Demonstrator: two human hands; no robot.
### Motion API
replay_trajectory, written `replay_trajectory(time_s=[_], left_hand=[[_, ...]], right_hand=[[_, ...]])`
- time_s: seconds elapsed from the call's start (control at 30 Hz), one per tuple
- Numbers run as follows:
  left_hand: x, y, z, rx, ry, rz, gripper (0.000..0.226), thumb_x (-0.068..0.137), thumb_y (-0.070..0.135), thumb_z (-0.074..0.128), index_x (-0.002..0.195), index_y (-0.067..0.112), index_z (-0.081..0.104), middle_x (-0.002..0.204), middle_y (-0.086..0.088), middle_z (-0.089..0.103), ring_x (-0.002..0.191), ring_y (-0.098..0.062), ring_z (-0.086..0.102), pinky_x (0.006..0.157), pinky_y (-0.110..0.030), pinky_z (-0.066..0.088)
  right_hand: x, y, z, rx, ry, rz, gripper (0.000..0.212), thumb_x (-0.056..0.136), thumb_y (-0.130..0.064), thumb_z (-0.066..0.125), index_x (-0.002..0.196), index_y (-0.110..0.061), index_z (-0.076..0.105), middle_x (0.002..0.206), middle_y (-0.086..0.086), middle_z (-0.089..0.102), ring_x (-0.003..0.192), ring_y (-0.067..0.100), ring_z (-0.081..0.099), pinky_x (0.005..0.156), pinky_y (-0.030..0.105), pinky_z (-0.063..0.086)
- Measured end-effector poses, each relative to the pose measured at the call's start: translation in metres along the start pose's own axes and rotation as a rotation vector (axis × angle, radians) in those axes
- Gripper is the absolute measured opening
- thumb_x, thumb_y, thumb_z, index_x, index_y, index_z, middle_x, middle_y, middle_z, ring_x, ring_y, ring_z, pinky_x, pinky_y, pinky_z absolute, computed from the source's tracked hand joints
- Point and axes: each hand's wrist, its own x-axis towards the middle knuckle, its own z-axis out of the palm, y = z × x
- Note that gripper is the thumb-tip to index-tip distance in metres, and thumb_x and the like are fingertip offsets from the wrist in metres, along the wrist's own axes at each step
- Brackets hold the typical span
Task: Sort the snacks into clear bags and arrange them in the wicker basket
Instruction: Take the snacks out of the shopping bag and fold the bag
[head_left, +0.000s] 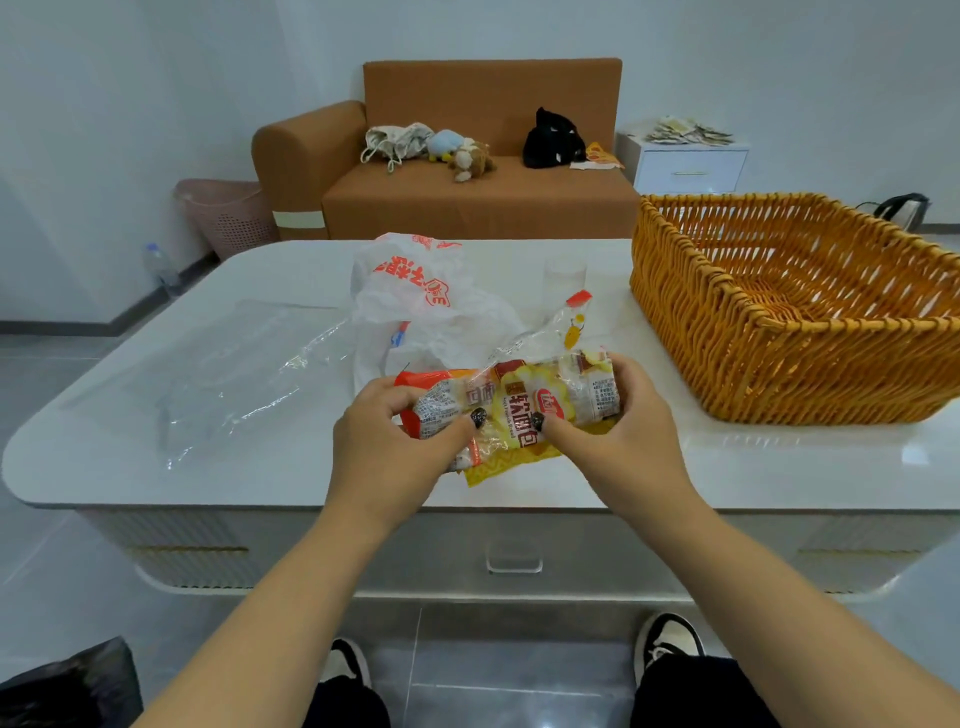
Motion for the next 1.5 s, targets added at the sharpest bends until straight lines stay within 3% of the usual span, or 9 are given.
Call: replay_trajectory(time_s=[0.23,0.33,0.4,0.47,0.6,0.8,1.03,1.27,1.5], left_hand=[[-0.01,0.013,0.013,-0.153,-0.073,-0.136,0.012,0.084,0.036,0.072,0.074,0.029,0.068,0.084,0.005,0.071,0.077,-0.011,0.069,0.06,-0.019,0.057],[-0.007,0.017,0.011,-0.396,-0.196,-0.321,0.039,0.086,0.057,0.053,0.095,0.023,0.07,0.095,-0.004,0.075,0.088,-0.024,0.073,0.078,-0.037,0.061],[-0.006,0.016,0.007,-0.519,-0.238,-0.37,0.051,0.083,0.061,0.05,0.107,0.021,0.07,0.1,-0.006,0.076,0.092,-0.027,0.073,0.082,-0.043,0.06],[-0.005,0.014,0.003,-0.585,-0.26,-0.356,0.058,0.078,0.061,0.052,0.115,0.019,0.068,0.104,-0.006,0.075,0.095,-0.026,0.072,0.085,-0.042,0.058],[0.0,0.009,-0.01,-0.627,-0.315,-0.338,0.065,0.067,0.053,0.066,0.114,0.008,0.068,0.105,-0.011,0.075,0.098,-0.024,0.072,0.088,-0.037,0.057],[0.002,0.001,-0.017,-0.601,-0.325,-0.288,0.052,0.062,0.015,0.084,0.109,0.003,0.067,0.104,-0.011,0.075,0.094,-0.023,0.072,0.083,-0.032,0.059],[-0.001,0.011,-0.019,-0.575,-0.25,-0.207,0.039,0.084,0.002,0.067,0.116,0.024,0.061,0.111,-0.006,0.071,0.098,-0.027,0.07,0.082,-0.04,0.059],[-0.014,0.016,-0.033,-0.513,-0.246,-0.192,0.08,0.067,0.017,0.083,0.136,0.028,0.045,0.125,-0.004,0.064,0.102,-0.027,0.069,0.083,-0.045,0.059],[-0.039,0.005,-0.068,-0.527,-0.209,-0.211,0.073,0.064,0.018,0.087,0.127,0.024,0.052,0.116,-0.008,0.069,0.095,-0.027,0.071,0.08,-0.042,0.058]], right_hand=[[-0.002,0.008,0.015,-0.486,0.233,-0.645,0.028,0.073,0.0,0.074,0.097,-0.009,0.061,0.087,0.008,0.057,0.081,0.018,0.053,0.07,0.01,0.043],[0.001,0.009,0.018,-0.625,0.223,-0.801,0.014,0.091,-0.008,0.059,0.089,-0.001,0.07,0.086,0.015,0.058,0.079,0.028,0.055,0.059,0.033,0.052],[0.0,0.01,0.019,-0.65,0.116,-0.867,0.038,0.101,-0.021,0.041,0.094,0.001,0.072,0.094,0.019,0.061,0.087,0.031,0.057,0.066,0.036,0.054],[-0.005,0.01,0.024,-0.644,-0.006,-0.889,0.026,0.092,-0.011,0.052,0.106,-0.001,0.07,0.105,0.018,0.061,0.1,0.029,0.055,0.082,0.033,0.051],[-0.018,0.011,0.028,-0.432,-0.203,-0.665,0.055,0.074,-0.011,0.053,0.128,-0.008,0.059,0.128,0.002,0.057,0.126,0.014,0.048,0.104,0.031,0.042],[-0.008,-0.011,0.011,0.273,-0.152,-0.072,0.037,0.084,0.011,0.058,0.103,-0.02,0.066,0.102,0.001,0.073,0.101,0.011,0.066,0.082,0.032,0.055],[-0.006,-0.01,0.008,0.522,-0.206,0.402,0.063,0.065,-0.029,0.073,0.126,-0.023,0.055,0.134,0.006,0.055,0.117,0.022,0.059,0.1,0.045,0.049],[-0.015,-0.018,0.015,0.712,-0.311,0.421,0.063,0.075,-0.019,0.068,0.135,-0.013,0.051,0.124,0.011,0.065,0.114,0.031,0.063,0.099,0.052,0.048],[-0.035,-0.034,0.045,0.691,-0.328,0.486,0.054,0.074,-0.008,0.065,0.128,-0.002,0.056,0.124,0.022,0.063,0.11,0.036,0.062,0.1,0.055,0.046]])
